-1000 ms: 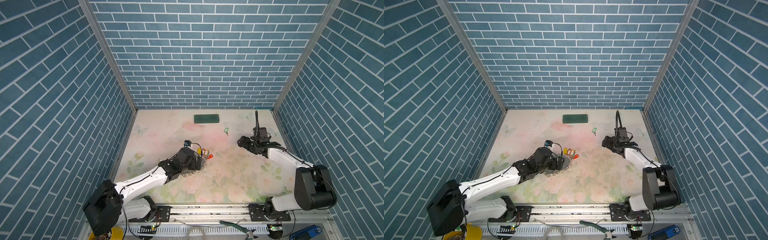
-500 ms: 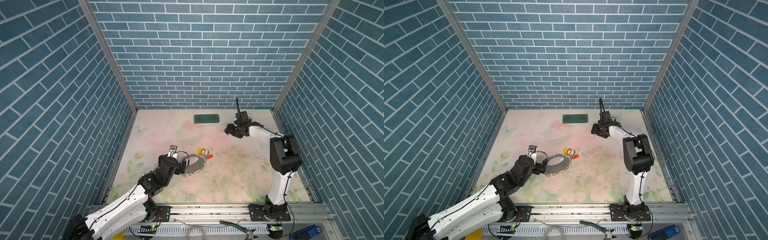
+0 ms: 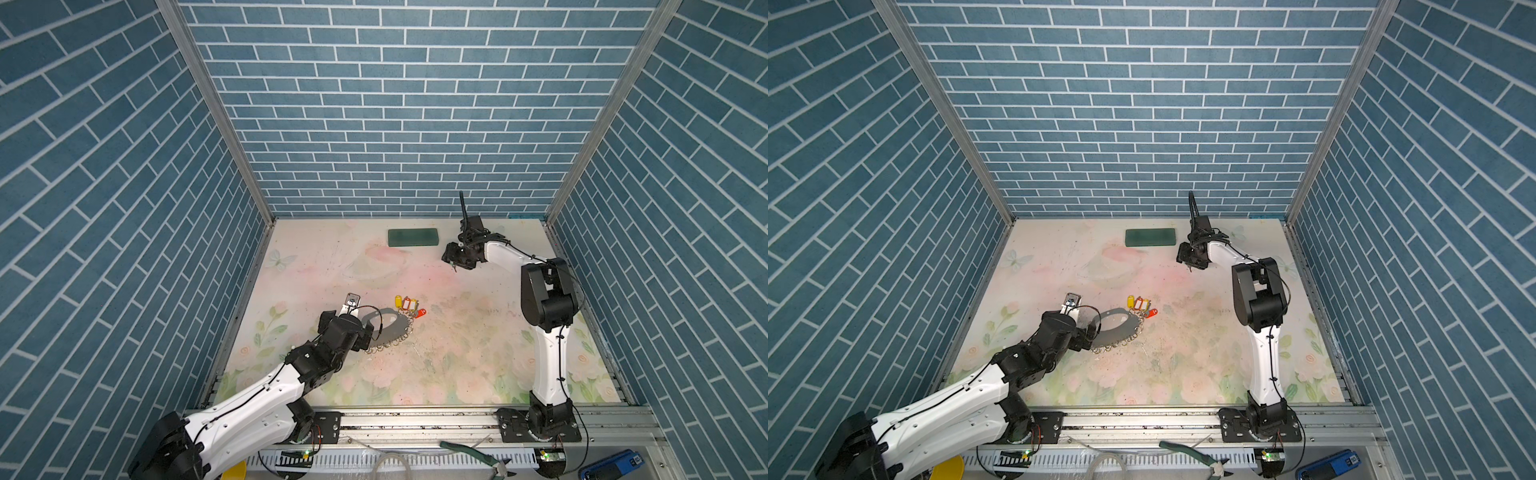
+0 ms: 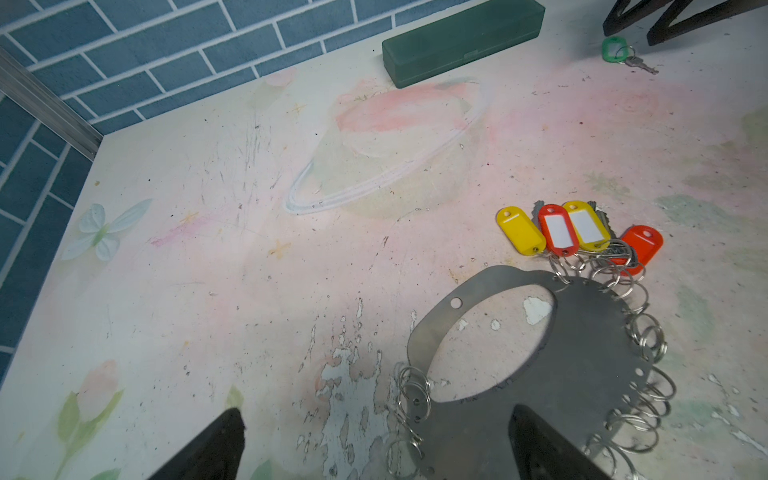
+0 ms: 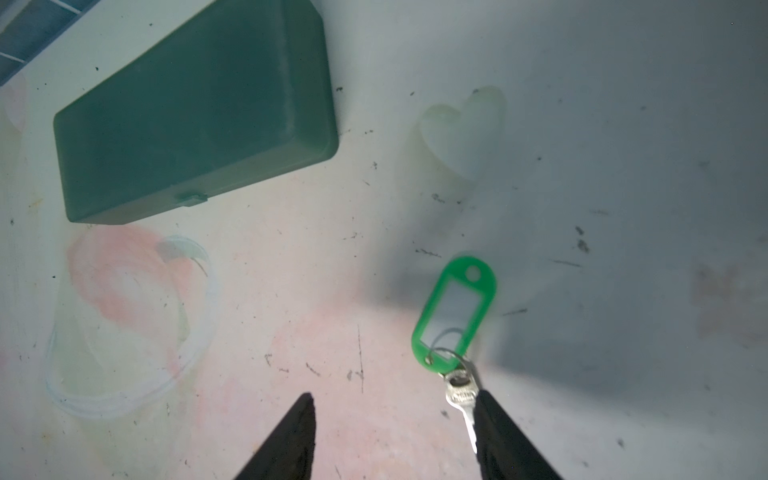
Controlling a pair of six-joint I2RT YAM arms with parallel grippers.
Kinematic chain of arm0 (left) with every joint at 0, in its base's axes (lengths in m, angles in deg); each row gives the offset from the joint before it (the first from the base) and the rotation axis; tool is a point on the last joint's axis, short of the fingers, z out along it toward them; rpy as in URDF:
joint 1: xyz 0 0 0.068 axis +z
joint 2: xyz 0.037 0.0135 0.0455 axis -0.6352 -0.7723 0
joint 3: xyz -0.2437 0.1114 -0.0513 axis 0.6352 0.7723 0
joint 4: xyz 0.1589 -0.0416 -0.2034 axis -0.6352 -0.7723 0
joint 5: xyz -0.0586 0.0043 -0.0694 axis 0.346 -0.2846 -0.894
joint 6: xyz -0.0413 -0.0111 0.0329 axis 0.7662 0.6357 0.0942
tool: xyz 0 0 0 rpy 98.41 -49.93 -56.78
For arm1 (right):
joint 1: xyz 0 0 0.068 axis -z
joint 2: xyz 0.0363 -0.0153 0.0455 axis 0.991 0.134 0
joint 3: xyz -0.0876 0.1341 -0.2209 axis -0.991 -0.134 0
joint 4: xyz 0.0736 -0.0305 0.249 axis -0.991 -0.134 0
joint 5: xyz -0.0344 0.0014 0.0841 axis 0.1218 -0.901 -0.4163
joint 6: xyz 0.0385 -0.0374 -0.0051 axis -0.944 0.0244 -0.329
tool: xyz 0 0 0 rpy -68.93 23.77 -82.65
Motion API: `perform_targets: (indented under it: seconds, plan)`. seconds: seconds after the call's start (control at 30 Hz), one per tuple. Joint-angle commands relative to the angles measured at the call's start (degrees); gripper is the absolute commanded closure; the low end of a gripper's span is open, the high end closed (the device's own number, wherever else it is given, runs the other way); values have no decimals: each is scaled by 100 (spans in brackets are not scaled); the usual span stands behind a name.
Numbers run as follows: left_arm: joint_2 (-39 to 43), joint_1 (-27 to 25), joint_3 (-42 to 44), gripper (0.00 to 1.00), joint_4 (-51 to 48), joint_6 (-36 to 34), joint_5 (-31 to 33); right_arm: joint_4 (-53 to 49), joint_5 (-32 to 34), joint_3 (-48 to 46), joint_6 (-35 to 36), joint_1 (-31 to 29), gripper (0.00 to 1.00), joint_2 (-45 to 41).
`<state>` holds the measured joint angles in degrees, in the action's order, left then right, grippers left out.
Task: Put the keys on the keyring
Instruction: 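Grasp the green-tagged key with the right gripper and carry it toward the plate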
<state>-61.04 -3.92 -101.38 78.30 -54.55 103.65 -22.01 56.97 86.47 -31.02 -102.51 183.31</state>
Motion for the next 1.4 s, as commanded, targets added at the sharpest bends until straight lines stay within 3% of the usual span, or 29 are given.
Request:
perform_targets:
  seconds: [0.0,0.47,0.77,1.1,1.37]
  plan:
    - [-50,36,-91,0,203,-62,88,-314,-100,356,174,-43,41,239]
    - [-412,37,-152,1,338,-110,185,-718,194,563,366,-138,44,622]
    - [-246,37,-68,0,384,-102,300,-747,473,-295,544,-585,51,262]
    - [-160,37,-51,0,346,-77,392,-1012,645,-724,710,-1132,69,14]
    - [-206,37,-60,0,362,-98,360,-908,1107,-2084,519,-1609,75,-853]
